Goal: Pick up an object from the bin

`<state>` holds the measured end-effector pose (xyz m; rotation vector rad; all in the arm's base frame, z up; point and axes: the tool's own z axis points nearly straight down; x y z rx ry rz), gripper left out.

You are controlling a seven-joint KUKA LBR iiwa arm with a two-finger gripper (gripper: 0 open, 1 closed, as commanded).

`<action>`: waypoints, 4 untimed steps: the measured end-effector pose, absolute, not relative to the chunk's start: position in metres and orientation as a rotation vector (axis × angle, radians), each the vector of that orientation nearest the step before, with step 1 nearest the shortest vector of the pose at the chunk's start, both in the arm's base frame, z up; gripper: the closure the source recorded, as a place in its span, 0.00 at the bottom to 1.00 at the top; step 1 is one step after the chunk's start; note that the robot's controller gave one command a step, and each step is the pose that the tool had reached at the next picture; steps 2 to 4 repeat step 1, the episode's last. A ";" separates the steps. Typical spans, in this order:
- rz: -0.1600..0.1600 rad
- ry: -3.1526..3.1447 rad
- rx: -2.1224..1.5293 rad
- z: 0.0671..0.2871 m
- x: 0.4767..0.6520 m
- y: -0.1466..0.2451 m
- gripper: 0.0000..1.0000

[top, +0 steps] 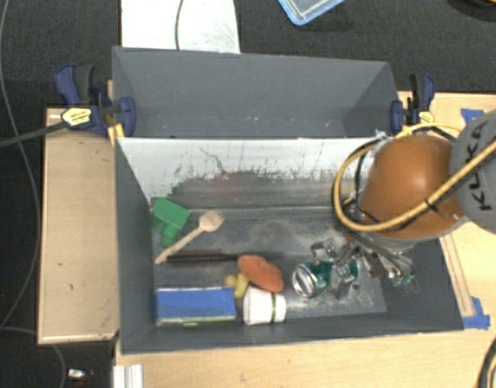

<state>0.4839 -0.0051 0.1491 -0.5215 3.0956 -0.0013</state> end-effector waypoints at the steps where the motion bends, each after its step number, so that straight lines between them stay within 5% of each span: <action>1: 0.000 3.100 -0.529 0.240 0.481 -0.006 1.00; 4: 0.000 3.100 -0.529 0.240 0.481 -0.006 1.00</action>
Offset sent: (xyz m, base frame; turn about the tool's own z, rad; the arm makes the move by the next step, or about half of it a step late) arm -0.0065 -0.0110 0.2305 0.0577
